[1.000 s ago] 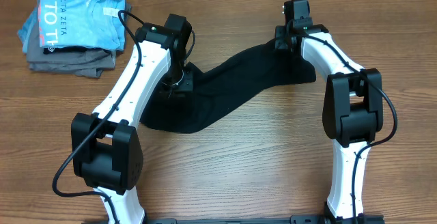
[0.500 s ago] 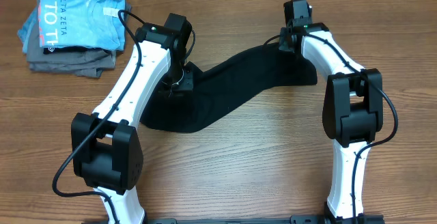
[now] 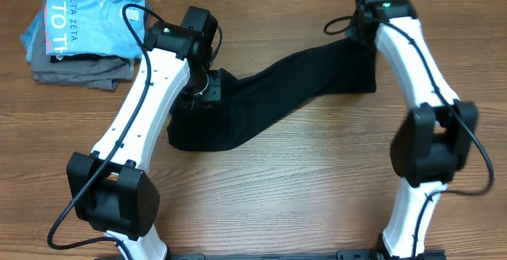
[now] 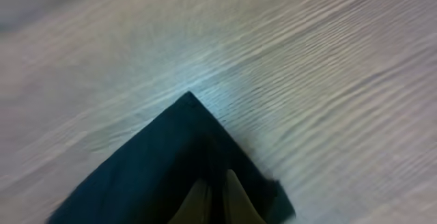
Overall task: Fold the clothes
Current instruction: 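Lift the shirt with both grippers and stretch it apart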
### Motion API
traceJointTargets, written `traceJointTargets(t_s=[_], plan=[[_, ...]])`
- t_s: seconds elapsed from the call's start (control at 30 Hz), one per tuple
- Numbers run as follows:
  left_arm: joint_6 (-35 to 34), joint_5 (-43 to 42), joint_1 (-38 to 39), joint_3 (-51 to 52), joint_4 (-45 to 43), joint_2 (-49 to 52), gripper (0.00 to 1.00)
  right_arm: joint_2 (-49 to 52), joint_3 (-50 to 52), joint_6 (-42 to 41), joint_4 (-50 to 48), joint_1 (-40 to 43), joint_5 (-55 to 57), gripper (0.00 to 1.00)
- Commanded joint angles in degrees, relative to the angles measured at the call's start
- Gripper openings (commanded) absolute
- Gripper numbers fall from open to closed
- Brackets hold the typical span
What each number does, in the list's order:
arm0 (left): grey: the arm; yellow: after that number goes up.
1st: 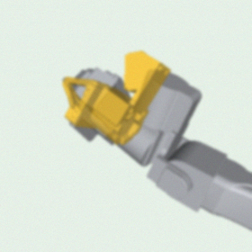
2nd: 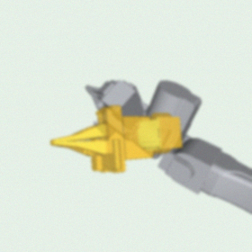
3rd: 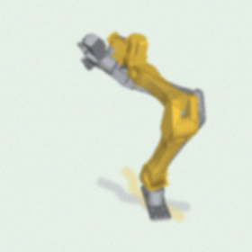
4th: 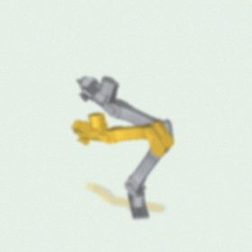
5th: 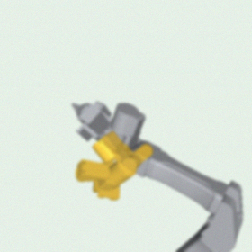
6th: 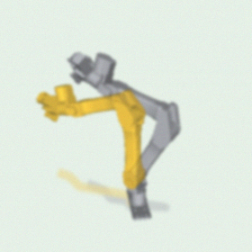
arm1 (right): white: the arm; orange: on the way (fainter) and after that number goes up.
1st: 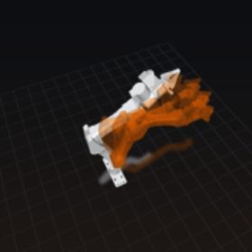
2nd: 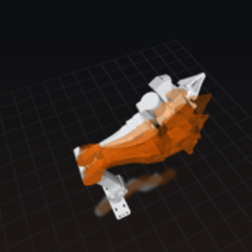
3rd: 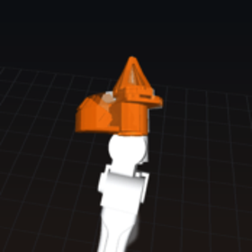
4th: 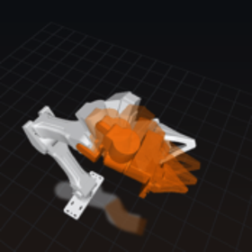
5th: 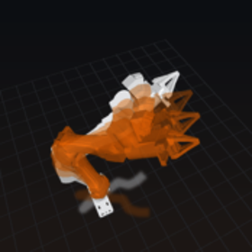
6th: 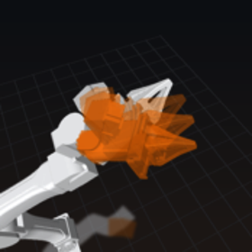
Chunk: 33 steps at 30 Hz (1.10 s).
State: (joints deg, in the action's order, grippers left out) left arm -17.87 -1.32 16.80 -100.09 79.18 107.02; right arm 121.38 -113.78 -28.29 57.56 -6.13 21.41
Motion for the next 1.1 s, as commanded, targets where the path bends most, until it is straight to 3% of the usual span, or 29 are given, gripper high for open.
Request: traceJointTargets(t_s=[0.0, 0.23, 0.53, 0.87, 1.07], plan=[[-0.2, 0.2, 0.2, -1.6, 0.6, -1.3, 0.04, -5.1, -2.3, -2.5, 1.6, 0.0, 1.1, 0.04], [-0.4, 0.2, 0.2, -1.8, 1.4, -3.5, 0.04, -8.5, -2.3, -6.6, 7.2, 0.2, 1.0, 0.04], [-0.4, 0.3, 0.2, -1.8, 1.7, -19.1, 0.04, -17.7, -2.3, -10.0, 15.2, 0.3, 1.0, 0.04], [-1.0, -3.2, 1.0, -2.5, 2.9, -36.4, 0.04, -36.0, -2.3, -11.2, 24.6, 0.3, 0.4, 0.04], [-2.4, -3.2, 4.8, -10.2, 3.1, -45.3, 0.04, -49.0, -2.3, -11.1, 26.8, 0.3, -4.6, 0.04]])
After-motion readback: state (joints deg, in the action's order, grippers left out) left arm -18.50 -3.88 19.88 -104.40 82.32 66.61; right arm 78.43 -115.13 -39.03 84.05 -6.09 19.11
